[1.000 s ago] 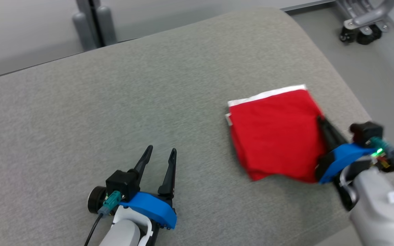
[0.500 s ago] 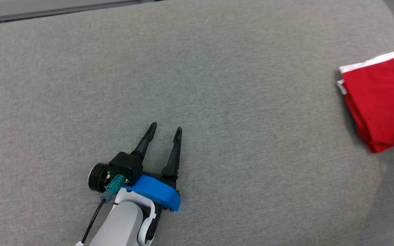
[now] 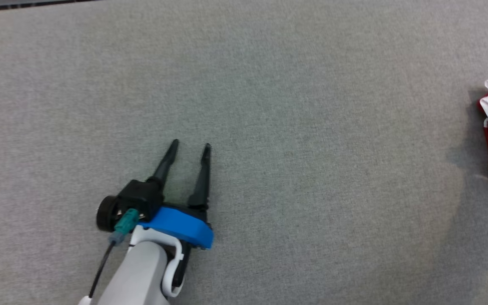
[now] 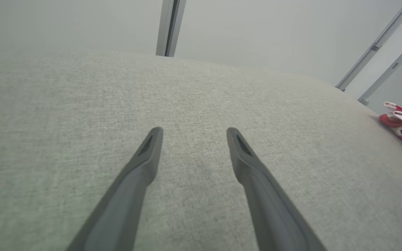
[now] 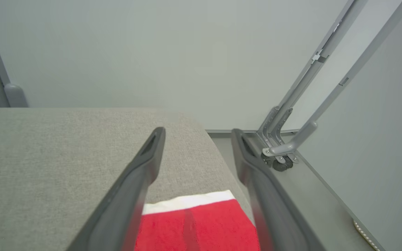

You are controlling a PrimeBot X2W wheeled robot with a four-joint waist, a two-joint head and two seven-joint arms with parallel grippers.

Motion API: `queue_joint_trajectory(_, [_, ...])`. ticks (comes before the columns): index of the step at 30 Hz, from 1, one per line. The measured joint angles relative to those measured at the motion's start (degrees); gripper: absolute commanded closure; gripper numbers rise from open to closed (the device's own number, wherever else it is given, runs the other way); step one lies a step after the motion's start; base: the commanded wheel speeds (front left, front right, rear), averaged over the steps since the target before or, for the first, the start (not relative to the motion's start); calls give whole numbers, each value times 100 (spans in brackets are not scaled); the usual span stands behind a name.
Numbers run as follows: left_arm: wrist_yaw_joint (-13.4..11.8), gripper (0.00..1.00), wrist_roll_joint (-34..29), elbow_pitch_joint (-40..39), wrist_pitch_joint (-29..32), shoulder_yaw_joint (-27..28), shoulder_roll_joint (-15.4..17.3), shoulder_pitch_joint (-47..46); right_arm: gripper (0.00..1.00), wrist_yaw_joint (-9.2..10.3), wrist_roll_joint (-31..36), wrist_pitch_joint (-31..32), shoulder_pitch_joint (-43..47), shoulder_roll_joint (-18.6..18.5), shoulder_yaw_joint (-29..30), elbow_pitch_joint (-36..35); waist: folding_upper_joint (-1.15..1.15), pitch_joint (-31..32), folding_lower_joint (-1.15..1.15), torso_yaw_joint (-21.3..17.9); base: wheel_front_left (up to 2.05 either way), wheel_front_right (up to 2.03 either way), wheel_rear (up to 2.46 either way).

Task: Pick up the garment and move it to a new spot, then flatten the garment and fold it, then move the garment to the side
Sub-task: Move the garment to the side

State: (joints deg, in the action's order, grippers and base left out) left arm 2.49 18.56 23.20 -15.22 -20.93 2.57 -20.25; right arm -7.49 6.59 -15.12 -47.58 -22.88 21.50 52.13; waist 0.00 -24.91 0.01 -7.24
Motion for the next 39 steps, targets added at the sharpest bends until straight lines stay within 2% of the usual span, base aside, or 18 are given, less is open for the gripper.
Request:
queue_joint_trajectory(3, [-52, 0, -11, 8, 8, 215, 23, 54, 0, 0, -510, 0, 125, 417, -436, -643, 0, 161, 0, 60, 0, 0, 0])
queue_joint_trajectory(8, [-156, 0, 8, -96, 8, 580, 31, 218, 0, 0, -1092, 0, 849, 984, -1014, -1464, 0, 503, -1, 245, 0, 0, 0])
queue_joint_trajectory(10, [-244, 0, 102, -146, 8, 772, 29, 313, 0, 0, -1225, 1, 1091, 1196, -1140, -1663, 0, 646, -1, 333, 0, 0, 0])
queue_joint_trajectory(16, [-253, 0, 158, -185, 9, 1102, 36, 586, 0, 0, -1259, 0, 1923, 1742, -1483, -1891, 0, 1046, -2, 612, 0, 0, 0])
queue_joint_trajectory(26, [-245, 0, 144, -5, 9, 1352, 33, 1219, 0, 0, -1105, 0, 2999, 1983, -1655, -1983, -1, 1769, -2, 802, 0, 0, 0])
queue_joint_trajectory(33, [-250, 0, 201, 76, 9, 1586, 33, 1667, 0, 0, -1405, 0, 3417, 2001, -1841, -1973, -1, 2297, -2, 759, 0, 0, 0])
queue_joint_trajectory(39, [-253, 0, 168, 44, 9, 1692, 33, 1794, 0, 0, -1526, 0, 3520, 2000, -1962, -2031, -1, 2501, -2, 716, 0, 0, 0])
